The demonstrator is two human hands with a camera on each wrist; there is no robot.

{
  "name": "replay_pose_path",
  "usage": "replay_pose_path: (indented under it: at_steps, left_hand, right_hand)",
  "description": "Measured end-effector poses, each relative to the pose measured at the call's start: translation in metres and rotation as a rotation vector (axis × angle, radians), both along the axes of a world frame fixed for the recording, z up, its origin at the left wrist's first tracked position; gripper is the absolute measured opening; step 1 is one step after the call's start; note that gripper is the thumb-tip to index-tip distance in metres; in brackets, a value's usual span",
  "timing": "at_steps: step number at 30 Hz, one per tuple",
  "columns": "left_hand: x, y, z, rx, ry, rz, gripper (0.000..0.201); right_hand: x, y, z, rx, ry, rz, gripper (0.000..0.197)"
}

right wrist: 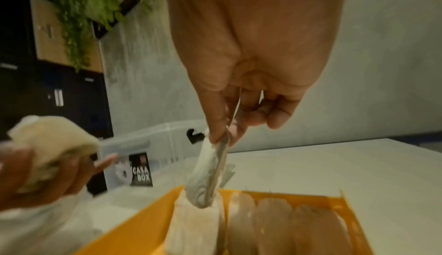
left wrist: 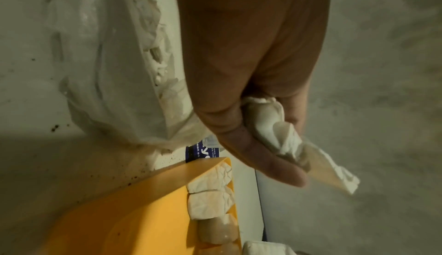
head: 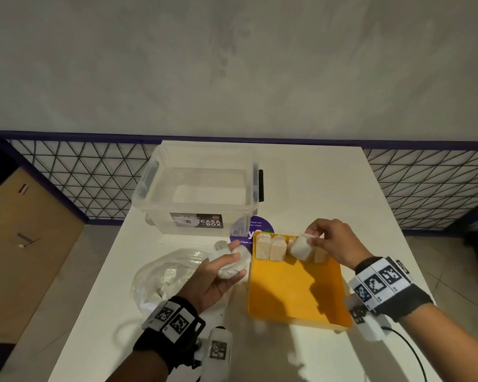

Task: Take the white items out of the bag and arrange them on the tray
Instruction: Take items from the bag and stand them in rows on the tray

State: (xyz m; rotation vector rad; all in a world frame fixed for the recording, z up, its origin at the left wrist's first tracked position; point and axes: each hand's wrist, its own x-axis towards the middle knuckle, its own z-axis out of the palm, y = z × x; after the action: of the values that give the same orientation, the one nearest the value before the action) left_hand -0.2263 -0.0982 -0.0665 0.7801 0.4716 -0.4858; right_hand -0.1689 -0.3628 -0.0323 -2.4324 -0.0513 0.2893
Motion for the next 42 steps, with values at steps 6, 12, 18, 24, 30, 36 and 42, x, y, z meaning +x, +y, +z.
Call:
replay_pose_path:
  at_steps: [6,12,18,24,30,36,42]
  left_hand:
    - [0.009,-0.011,0.004,0.385,-0.039,-0.271,0.039]
    - [0.018,-0.024,0.003,0.719,-0.047,-0.436,0.014]
    - [0.023,-0.033,-0.001,0.819,0.001,-0.509,0.006]
    - [0.024,-0.030,-0.004,0.799,0.007,-0.486,0.021]
    - [0.021,-0.026,-0.003,0.703,-0.047,-0.403,0.021]
    - [0.016,-0.030,0.010,0.454,-0.120,-0.229,0.019]
    - [0.016,-0.042,0.013,0.306,-0.142,-0.065,0.029]
  right_hand:
    - [0.005,0.009,-0.021,-0.336,-0.006,0.124,0.019]
    - [0.011,0.015,-0.034,-0.433,0.004,0.151,0.021]
    - [0.017,0.017,-0.049,-0.559,-0.036,0.170,0.026]
    - [0.020,0.019,-0.056,-0.559,-0.097,0.193,0.026]
    - [0.020,0.014,-0.050,-0.507,-0.108,0.164,0.028]
    - [-0.001,0.025,-0.012,-0.257,-0.152,0.191,0.017]
    - [-0.035,0.044,0.014,-0.193,0.026,0.293,0.033]
